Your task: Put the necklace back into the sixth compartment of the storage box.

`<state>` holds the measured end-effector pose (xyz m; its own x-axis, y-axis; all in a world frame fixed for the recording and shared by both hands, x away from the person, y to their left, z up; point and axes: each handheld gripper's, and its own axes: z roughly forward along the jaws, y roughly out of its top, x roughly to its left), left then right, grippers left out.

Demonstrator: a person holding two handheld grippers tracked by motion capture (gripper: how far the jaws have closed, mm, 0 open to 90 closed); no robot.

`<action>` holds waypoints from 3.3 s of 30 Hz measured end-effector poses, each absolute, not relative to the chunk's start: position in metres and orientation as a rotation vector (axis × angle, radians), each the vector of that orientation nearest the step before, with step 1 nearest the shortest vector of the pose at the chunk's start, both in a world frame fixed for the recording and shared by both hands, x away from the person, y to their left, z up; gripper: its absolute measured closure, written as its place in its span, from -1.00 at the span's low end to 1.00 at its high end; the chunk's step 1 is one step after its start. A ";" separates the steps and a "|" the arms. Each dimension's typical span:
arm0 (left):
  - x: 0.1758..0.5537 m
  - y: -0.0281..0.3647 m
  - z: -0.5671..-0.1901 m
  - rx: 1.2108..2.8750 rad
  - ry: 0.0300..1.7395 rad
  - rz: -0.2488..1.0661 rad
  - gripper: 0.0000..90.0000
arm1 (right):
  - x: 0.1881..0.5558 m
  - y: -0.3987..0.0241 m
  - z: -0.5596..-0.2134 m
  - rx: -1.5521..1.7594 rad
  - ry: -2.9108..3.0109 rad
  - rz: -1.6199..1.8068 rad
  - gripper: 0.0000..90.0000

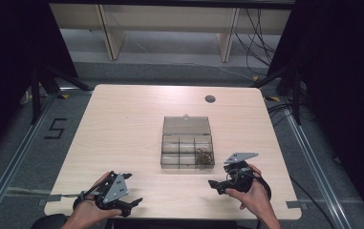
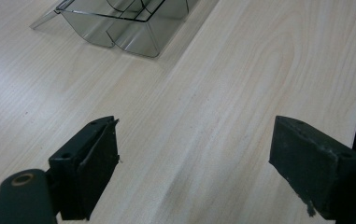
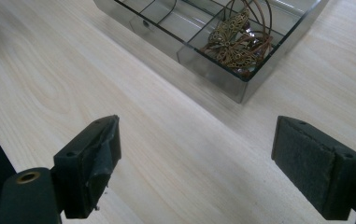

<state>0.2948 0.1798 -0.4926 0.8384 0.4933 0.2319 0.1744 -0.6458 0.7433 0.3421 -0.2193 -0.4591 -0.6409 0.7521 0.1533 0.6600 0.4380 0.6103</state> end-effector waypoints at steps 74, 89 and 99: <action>0.294 0.178 -0.494 2.270 0.462 0.527 -0.67 | 0.293 -0.229 -0.488 1.195 2.499 1.077 -0.62; 0.293 0.177 -0.496 2.281 0.467 0.514 -0.67 | 0.289 -0.229 -0.492 1.168 2.553 1.056 -0.62; 0.293 0.176 -0.497 2.278 0.466 0.509 -0.67 | 0.282 -0.225 -0.496 1.195 2.522 1.047 -0.62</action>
<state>0.2928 0.1762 -0.4968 0.8551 0.4704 0.2181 0.1751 -0.6579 0.7325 0.2818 -0.2247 -0.4959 -0.6675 0.7305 0.1443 0.6178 0.4353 0.6548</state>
